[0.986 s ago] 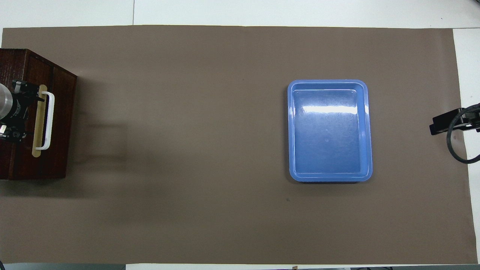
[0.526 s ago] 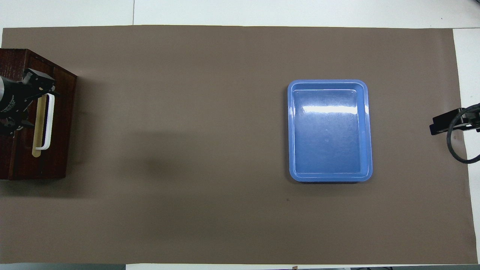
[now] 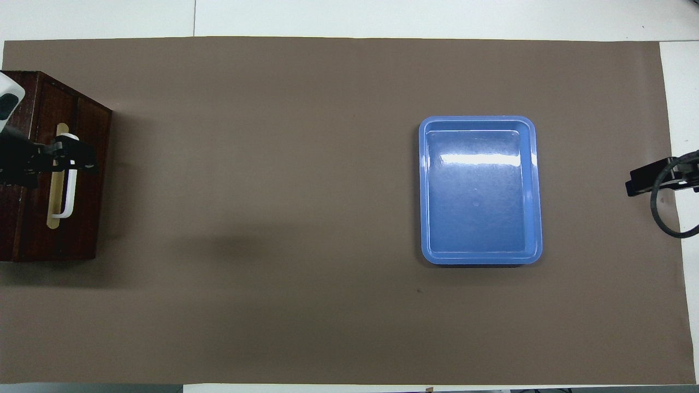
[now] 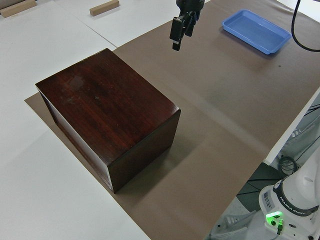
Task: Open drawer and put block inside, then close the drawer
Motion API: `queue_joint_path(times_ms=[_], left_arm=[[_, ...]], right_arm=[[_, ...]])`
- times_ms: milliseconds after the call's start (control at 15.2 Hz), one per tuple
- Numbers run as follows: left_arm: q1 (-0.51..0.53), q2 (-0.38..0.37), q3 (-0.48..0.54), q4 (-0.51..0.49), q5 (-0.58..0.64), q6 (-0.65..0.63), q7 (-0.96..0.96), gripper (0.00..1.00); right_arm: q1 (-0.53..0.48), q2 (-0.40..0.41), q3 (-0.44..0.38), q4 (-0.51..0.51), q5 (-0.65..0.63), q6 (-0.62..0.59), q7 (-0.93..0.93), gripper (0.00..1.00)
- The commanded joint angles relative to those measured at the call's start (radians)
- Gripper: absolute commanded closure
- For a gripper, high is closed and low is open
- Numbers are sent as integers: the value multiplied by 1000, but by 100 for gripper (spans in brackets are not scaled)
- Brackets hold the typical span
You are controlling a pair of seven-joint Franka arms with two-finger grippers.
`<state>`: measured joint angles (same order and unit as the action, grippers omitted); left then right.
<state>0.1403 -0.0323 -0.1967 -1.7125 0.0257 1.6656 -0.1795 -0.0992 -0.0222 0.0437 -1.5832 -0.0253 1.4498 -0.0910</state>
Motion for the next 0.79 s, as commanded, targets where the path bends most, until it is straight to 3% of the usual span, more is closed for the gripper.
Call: queue_joint_path(times_ms=[0,132,723], left_arm=[[-4,-34,0,13,-85,-18,52,0],[-59,-44,-18,-21,-119,52,3,0],[-34,-58,-13,-32,-116,-10,-5,0]], right_arm=[[-7,-7,2,-5,2,-9,10,0],[-7,-7,2,-5,2,-9,10,0],[-7,-7,2,-5,2,-9,10,0]])
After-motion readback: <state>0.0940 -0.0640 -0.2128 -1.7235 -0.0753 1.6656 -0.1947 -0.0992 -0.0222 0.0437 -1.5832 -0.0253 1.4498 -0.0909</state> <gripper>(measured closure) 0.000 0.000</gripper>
